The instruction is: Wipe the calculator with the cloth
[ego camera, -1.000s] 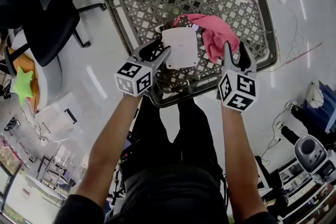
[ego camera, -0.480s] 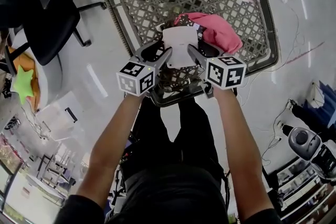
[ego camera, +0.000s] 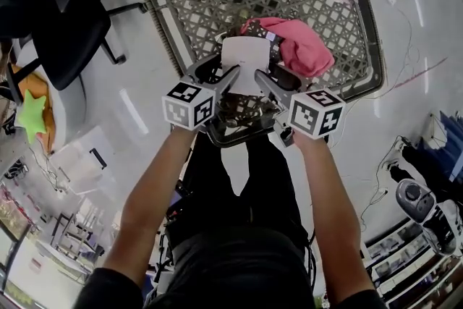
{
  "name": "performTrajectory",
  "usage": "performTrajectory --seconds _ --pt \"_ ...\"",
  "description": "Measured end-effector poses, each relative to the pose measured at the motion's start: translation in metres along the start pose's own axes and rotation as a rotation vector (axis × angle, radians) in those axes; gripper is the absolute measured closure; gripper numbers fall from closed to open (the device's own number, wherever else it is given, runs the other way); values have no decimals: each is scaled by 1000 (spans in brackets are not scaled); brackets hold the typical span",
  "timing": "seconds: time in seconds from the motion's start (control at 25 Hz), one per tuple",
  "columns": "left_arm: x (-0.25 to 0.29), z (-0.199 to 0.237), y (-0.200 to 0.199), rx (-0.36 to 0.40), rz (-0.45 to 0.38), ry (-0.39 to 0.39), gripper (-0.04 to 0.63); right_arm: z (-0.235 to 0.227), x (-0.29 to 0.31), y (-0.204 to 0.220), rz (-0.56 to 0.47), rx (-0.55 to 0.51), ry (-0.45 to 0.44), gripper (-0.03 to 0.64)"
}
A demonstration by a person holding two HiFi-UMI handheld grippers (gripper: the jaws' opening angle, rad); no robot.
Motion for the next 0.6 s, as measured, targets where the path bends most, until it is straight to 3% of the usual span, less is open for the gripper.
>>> performTrajectory --seconds 0.16,0.28,0.36,0.44,0.6 --pt "9 -15 4 42 60 57 364 40 -3 -11 -51 -49 -101 451" --pt "9 -7 5 95 90 -18 336 24 -7 -13 -54 -102 12 451" --pt "1 3 -1 32 50 -28 336 -4 -13 -8 -32 -37 81 446" --pt "-6 7 -4 5 37 -23 337 -24 -15 5 36 -8 95 436" --pt "-6 2 1 63 64 -20 342 -52 -20 29 131 -14 148 425"
Point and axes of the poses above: the fingertips, and each gripper's own axes: x forward along the fingers, z to its left, y out of its underside, the point moved 2 cm from there along -x, backward along the fingers, and after that the axes turned 7 degrees about -x, right-handed, at the moved point
